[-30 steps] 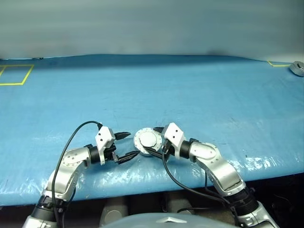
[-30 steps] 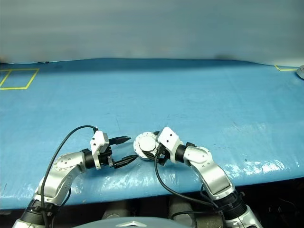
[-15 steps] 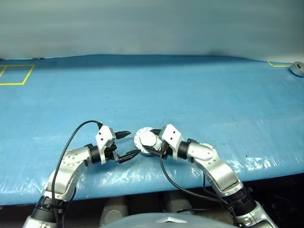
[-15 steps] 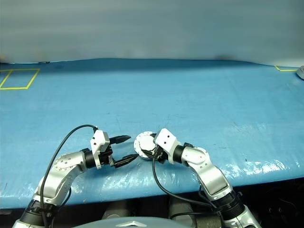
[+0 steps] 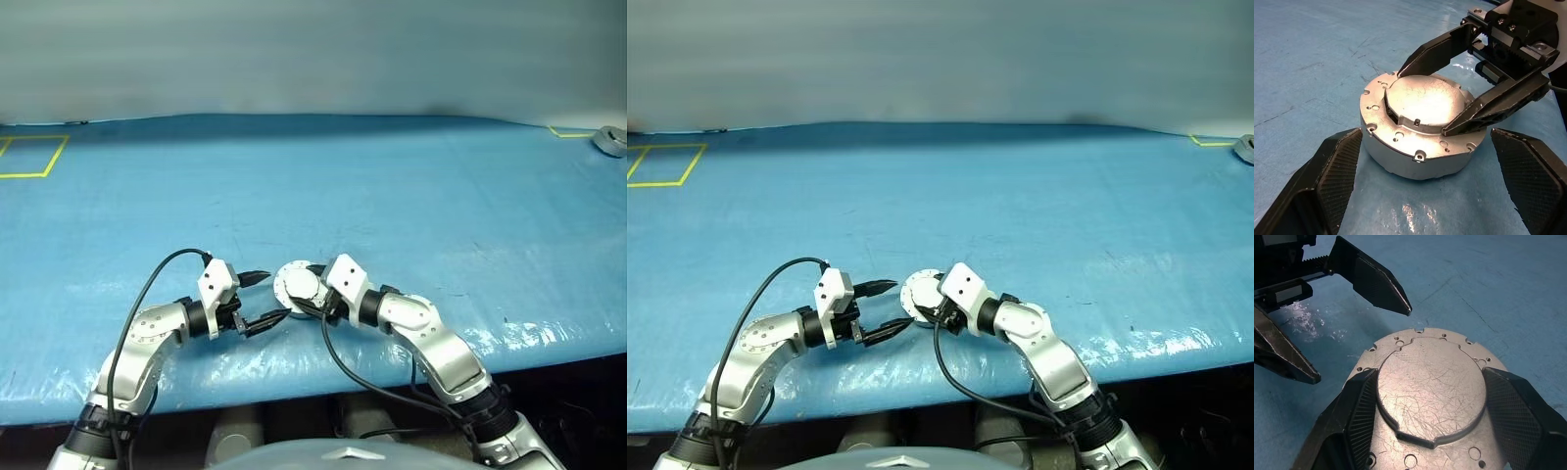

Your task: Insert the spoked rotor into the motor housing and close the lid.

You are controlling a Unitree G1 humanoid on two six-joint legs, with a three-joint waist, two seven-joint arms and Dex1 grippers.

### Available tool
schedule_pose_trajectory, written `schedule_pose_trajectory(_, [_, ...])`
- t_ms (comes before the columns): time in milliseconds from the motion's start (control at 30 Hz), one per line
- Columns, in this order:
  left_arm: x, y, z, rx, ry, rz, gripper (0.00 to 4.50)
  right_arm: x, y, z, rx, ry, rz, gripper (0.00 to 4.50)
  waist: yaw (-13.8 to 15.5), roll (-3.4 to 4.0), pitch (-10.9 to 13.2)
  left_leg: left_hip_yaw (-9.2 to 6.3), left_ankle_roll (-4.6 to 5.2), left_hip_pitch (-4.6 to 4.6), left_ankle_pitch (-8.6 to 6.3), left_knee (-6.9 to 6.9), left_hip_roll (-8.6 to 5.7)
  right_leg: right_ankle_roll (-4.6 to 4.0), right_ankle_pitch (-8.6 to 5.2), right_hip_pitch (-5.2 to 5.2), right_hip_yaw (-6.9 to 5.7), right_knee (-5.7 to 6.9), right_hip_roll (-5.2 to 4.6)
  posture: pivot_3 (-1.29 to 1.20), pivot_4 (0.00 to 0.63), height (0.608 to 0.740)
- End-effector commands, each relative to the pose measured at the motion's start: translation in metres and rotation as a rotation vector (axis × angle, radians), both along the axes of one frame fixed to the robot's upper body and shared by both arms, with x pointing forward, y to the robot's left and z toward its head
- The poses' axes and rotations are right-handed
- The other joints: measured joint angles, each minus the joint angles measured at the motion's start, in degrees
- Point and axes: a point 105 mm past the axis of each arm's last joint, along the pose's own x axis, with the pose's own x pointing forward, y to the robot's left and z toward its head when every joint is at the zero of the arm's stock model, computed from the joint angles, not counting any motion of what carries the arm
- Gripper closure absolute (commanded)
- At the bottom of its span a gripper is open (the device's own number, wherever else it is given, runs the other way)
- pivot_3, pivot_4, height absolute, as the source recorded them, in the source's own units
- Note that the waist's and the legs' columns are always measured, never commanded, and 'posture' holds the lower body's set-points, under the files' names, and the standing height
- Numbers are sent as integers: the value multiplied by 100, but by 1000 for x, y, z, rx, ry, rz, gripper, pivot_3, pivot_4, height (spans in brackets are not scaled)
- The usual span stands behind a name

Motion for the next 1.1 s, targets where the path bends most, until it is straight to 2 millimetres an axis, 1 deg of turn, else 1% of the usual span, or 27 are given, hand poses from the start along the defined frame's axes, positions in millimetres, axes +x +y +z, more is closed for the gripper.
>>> schedule_pose_trajectory(33, [-1, -7, 11, -13, -46, -23, 0, -7, -20, -46, -161, 132, -47, 1486, -2, -1, -8, 0, 0, 2, 0, 1, 0, 0, 0, 1, 0, 0, 0, 0, 150, 740])
schedule_pose_trajectory(100, [-1, -7, 11, -9, -48, -17, 0, -11, -29, -56, -228, 139, -46, 1486, 2, 3, -30, 0, 0, 3, 0, 2, 0, 0, 0, 2, 0, -1, -1, 0, 150, 740])
schedule_pose_trajectory(167, [0, -7, 11, -8, -52, -8, 0, -15, -33, -61, -251, 151, -31, 1486, 13, 5, -65, 1, 0, 11, 0, 1, -1, 0, -1, -1, 0, -6, -4, 0, 150, 740])
schedule_pose_trajectory(300, [10, -5, 7, 6, -67, 45, 0, -16, -31, -55, -191, 172, -41, 1486, 90, -4, -81, 2, 0, 33, -1, -1, -5, 1, -3, 8, 0, -14, -13, 0, 150, 740])
schedule_pose_trajectory(433, [14, -7, 4, -8, -71, 48, 0, -13, -30, -49, -163, 160, -64, 1486, 96, -8, -83, 4, 0, 34, -1, -1, -5, 1, -3, 8, 1, -14, -17, 0, 150, 740])
schedule_pose_trajectory(467, [14, -8, 4, -15, -75, 48, 416, -13, -30, -48, -160, 161, -66, 1486, 96, -8, -83, 4, 1, 33, -1, -3, -5, 1, -3, 7, 1, -15, -17, 0, 150, 740])
schedule_pose_trajectory(500, [16, -9, 4, -31, -75, 34, 613, -12, -30, -48, -162, 156, -62, 1486, 95, -8, -83, 4, 2, 32, -2, -5, -6, 1, -3, 6, 0, -15, -17, 0, 150, 740])
schedule_pose_trajectory(533, [17, -10, 1, -34, -76, 29, 916, -12, -30, -47, -162, 154, -60, 1486, 96, -8, -83, 4, 4, 31, -3, -9, -6, -1, -3, 6, 0, -18, -17, 0, 150, 740])
schedule_pose_trajectory(633, [18, -12, -10, -21, -62, 4, 1952, -12, -30, -48, -171, 149, -57, 1486, 95, -8, -83, 0, 4, 25, -3, -10, -8, -3, -4, 4, -3, -19, -14, 0, 150, 740])
schedule_pose_trajectory(667, [18, -13, -12, -23, -60, -1, 2237, -13, -30, -48, -171, 151, -58, 1486, 90, -8, -84, 0, 4, 23, -3, -9, -8, -3, -4, 3, -4, -19, -13, 0, 150, 740])
schedule_pose_trajectory(800, [21, -13, -18, -21, -60, -1, 3617, -14, -30, -51, -179, 156, -58, 1486, 99, -11, -88, -4, 5, 15, -3, -7, -9, -3, -4, 3, -5, -22, -14, 0, 150, 740])
schedule_pose_trajectory(867, [20, -14, -22, -18, -53, -11, 4243, -15, -30, -52, -184, 157, -55, 1486, 101, -12, -89, -5, 5, 16, -3, -5, -9, -2, -4, 3, -6, -23, -15, 0, 150, 740])
schedule_pose_trajectory(900, [18, -16, -24, -11, -49, -30, 4474, -16, -30, -52, -185, 157, -54, 1486, 101, -12, -91, -5, 5, 16, -3, -4, -9, -2, -4, 3, -6, -23, -15, 0, 150, 740])
schedule_pose_trajectory(1100, [15, -17, -33, 10, -8, -45, 4474, -17, -31, -53, -192, 158, -52, 1486, 102, -4, -108, -8, 8, 15, -6, -6, -7, -2, -4, 5, -7, -31, -22, 0, 150, 740])
